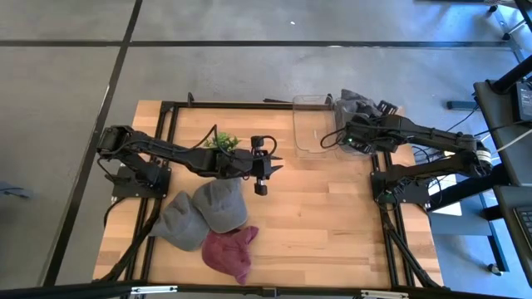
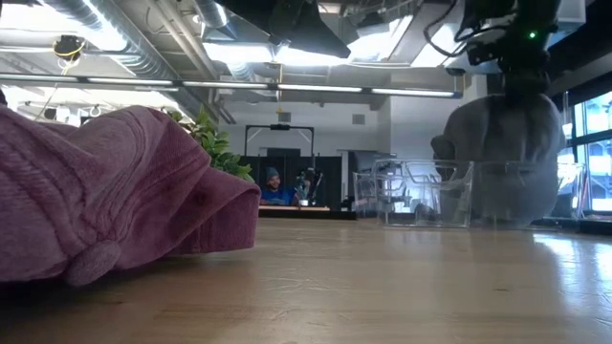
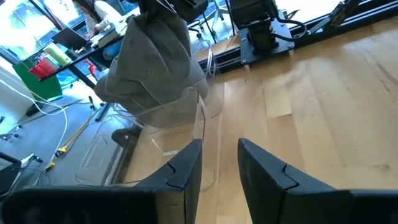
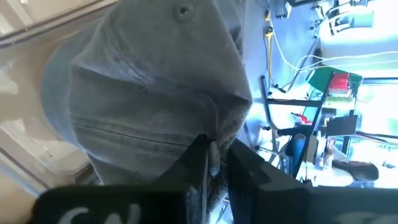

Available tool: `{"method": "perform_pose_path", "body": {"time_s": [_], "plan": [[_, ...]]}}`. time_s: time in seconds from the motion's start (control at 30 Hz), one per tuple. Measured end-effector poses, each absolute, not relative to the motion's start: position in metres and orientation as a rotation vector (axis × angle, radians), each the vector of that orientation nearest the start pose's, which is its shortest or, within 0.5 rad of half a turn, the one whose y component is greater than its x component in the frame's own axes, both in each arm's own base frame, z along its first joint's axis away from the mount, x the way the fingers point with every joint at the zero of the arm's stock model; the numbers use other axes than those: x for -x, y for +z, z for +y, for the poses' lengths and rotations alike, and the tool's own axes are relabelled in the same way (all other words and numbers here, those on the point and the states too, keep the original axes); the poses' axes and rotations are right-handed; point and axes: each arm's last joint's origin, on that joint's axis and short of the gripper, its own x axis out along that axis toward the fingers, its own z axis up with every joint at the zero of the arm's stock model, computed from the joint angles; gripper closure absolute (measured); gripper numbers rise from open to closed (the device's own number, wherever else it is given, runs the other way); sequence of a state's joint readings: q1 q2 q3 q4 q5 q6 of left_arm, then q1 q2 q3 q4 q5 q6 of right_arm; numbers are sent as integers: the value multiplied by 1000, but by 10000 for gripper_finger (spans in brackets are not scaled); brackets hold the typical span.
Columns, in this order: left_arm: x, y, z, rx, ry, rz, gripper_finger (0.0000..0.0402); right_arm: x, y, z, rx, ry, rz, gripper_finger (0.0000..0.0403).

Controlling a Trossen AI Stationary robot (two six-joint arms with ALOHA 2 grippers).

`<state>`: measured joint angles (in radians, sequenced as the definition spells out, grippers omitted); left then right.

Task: Pick & Place hat
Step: Put the gray cap into the right transparent bin, then put the red cap into the left transparent bin

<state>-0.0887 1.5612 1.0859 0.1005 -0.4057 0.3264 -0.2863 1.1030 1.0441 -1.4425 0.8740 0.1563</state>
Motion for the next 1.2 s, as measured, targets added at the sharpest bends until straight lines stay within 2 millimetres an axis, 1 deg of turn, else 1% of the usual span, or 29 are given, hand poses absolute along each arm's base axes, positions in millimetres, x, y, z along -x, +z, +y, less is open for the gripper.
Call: {"method": "perform_pose_path", "body": {"time_s": [0.1,0.23,0.43,0.57,0.63,0.73,0.93,1.0,1.1,1.2], "plan": [[-350,274,-20,-412,251,414,304,-142,294,-65,344,-1024,1437,361],[-350,274,-20,-413,250,414,304,-142,292,-65,351,-996,1458,340],[-349,273,-23,-423,267,426,304,-142,292,-65,356,-1000,1457,285],[-346,274,-25,-441,330,444,304,-142,295,-66,397,-1081,1422,243],[-345,275,-27,-419,351,446,304,-143,302,-66,399,-1088,1399,228],[-343,277,-28,-355,343,430,304,-144,315,-67,379,-1105,1346,216],[-335,275,-30,-248,270,487,304,-145,353,-67,277,-1167,1160,213],[-334,276,-33,-198,230,487,304,-145,365,-66,212,-1164,1095,213],[-330,275,-41,-119,125,517,304,-149,378,-64,79,-1098,995,212],[-327,271,-52,-41,26,566,304,-158,384,-61,-45,-962,899,212]]}}
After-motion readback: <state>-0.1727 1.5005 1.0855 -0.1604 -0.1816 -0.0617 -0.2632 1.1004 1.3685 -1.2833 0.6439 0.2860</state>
